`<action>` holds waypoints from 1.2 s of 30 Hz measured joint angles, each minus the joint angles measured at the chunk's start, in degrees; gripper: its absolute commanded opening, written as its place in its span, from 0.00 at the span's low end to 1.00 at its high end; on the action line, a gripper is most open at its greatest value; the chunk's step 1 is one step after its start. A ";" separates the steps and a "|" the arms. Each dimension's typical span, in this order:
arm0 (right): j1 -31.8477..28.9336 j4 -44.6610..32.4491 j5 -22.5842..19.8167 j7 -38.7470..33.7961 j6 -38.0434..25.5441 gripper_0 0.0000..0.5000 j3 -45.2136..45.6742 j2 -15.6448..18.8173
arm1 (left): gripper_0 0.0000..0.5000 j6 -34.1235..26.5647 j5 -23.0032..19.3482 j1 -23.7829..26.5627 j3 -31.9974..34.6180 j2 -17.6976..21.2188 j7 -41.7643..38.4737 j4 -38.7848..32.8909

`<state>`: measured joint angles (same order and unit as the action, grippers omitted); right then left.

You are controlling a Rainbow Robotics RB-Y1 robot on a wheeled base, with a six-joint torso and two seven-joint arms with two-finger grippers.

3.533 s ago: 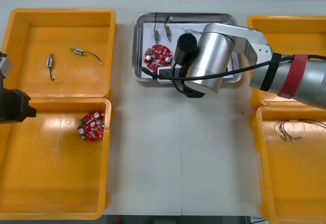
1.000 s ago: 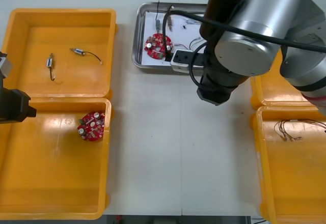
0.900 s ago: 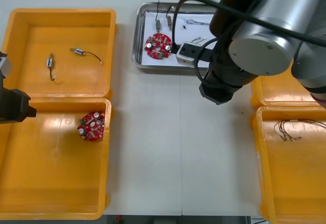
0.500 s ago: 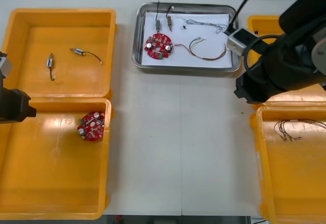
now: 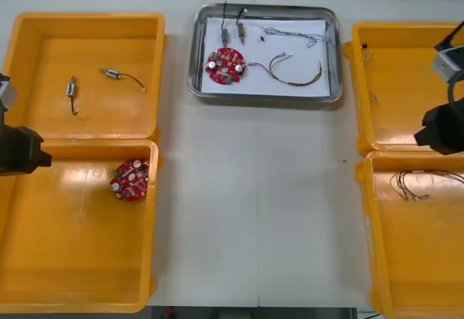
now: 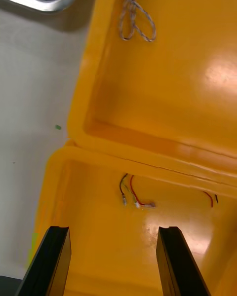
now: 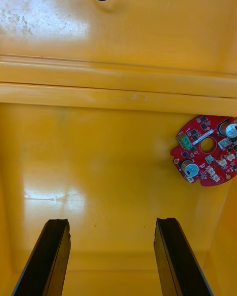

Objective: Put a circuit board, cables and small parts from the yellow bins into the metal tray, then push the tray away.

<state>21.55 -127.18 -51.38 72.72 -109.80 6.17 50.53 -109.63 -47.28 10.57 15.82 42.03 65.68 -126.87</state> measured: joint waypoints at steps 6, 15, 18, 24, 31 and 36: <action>-5.44 1.08 -0.99 0.39 -0.01 1.00 8.44 0.00 | 1.00 0.00 0.00 0.00 0.00 0.00 0.00 0.00; -13.87 1.70 -1.10 0.94 -0.01 1.00 16.17 0.00 | 1.00 0.00 -0.01 0.00 0.00 0.00 0.00 -0.01; -16.04 2.12 -1.10 1.09 -0.01 1.00 17.61 0.00 | 1.00 0.00 -0.01 0.00 0.00 0.00 0.00 -0.01; -18.82 2.21 -1.10 3.51 0.18 1.00 19.20 -0.01 | 1.00 0.00 -0.01 0.00 0.00 0.00 0.00 -0.01; -19.01 2.21 -1.21 5.15 3.07 1.00 19.42 -0.01 | 1.00 0.00 -0.01 0.00 0.00 0.00 0.00 -0.01; -19.01 2.21 -1.63 5.15 4.74 1.00 19.59 -0.01 | 1.00 0.00 -0.01 0.00 0.00 0.00 0.00 -0.01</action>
<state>2.54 -124.97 -53.01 77.87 -105.06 25.76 50.52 -109.63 -47.29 10.57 15.82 42.04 65.68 -126.89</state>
